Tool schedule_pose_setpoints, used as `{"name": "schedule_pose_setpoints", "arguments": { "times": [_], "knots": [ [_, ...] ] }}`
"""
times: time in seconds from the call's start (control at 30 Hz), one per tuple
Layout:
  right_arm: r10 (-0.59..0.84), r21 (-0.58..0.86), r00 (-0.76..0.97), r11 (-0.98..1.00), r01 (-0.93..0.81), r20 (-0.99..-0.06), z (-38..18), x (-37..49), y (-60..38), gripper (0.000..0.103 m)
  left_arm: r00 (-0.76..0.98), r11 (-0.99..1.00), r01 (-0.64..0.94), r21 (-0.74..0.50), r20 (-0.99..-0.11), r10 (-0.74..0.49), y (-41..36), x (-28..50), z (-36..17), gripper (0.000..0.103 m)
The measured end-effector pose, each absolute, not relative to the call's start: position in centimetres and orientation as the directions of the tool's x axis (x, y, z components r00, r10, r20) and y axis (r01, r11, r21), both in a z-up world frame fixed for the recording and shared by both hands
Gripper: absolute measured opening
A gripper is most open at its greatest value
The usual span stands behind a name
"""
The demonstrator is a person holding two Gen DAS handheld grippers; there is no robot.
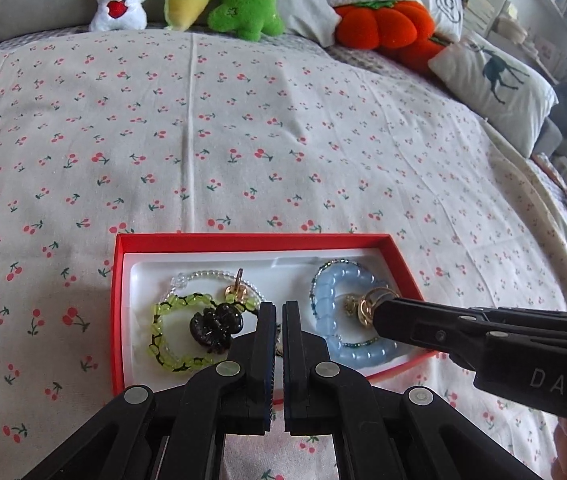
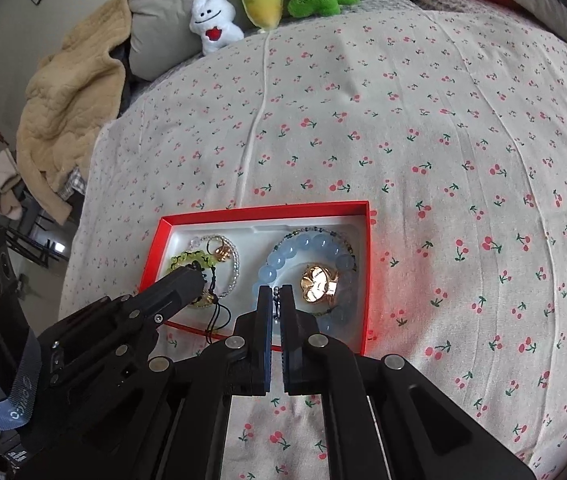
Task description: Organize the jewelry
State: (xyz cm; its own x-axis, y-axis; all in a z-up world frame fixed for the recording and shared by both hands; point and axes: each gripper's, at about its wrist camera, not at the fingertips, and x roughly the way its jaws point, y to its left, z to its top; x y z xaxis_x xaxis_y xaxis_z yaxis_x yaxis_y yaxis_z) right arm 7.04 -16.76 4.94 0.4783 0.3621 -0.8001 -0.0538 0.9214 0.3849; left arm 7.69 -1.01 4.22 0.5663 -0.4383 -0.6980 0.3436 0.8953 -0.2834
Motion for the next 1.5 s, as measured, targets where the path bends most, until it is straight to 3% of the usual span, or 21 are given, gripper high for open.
{"name": "schedule_pose_setpoints", "arguments": {
  "times": [0.1,0.17,0.23,0.4,0.47,0.6,0.77,0.83,0.9,1.03,1.5],
  "knots": [
    [0.373,0.405,0.48,0.913,-0.041,-0.794,5.2,7.2,-17.2,0.01,0.572,0.895,0.331,-0.3,-0.69,-0.443,-0.5,7.7,4.7,0.013],
    [0.379,0.415,0.489,0.909,-0.037,-0.786,5.5,7.1,-17.5,0.023,0.579,0.894,0.32,-0.315,-0.681,-0.447,0.0,7.6,5.1,0.025],
    [0.387,0.428,0.498,0.903,-0.035,-0.776,5.8,6.8,-17.7,0.038,0.581,0.893,0.307,-0.329,-0.678,-0.449,0.4,7.4,5.5,0.031],
    [0.375,0.418,0.504,0.908,-0.03,-0.778,6.5,5.9,-17.9,0.047,0.592,0.908,0.257,-0.329,-0.69,-0.418,1.6,6.5,6.1,0.054],
    [0.361,0.405,0.497,0.914,-0.021,-0.789,6.5,5.4,-17.9,0.052,0.59,0.929,0.214,-0.301,-0.718,-0.369,2.1,6.0,6.0,0.072],
    [0.293,0.334,0.479,0.943,0.0,-0.828,6.2,4.1,-17.9,0.059,0.569,0.974,0.148,-0.172,-0.791,-0.227,2.3,4.8,5.0,0.085],
    [0.235,0.268,0.47,0.964,0.003,-0.851,5.7,2.3,-17.8,0.075,0.529,0.986,0.117,-0.119,-0.833,-0.163,2.7,3.5,4.0,0.101],
    [0.21,0.242,0.471,0.97,0.007,-0.857,5.4,1.5,-17.8,0.096,0.531,0.987,0.12,-0.105,-0.834,-0.153,2.6,2.8,3.7,0.102],
    [0.174,0.209,0.486,0.978,0.017,-0.857,5.3,0.6,-17.9,0.103,0.529,0.991,0.115,-0.071,-0.84,-0.121,2.5,2.2,3.3,0.102],
    [0.083,0.1,0.478,0.995,0.011,-0.875,5.0,-0.4,-17.7,0.103,0.488,0.993,0.104,-0.058,-0.867,-0.102,2.8,1.5,2.0,0.102],
    [-0.015,0.003,0.425,0.999,0.041,-0.905,2.0,-2.3,-17.8,0.103,0.468,0.996,0.08,-0.033,-0.881,-0.067,3.8,-0.2,0.6,0.102]
  ]
}}
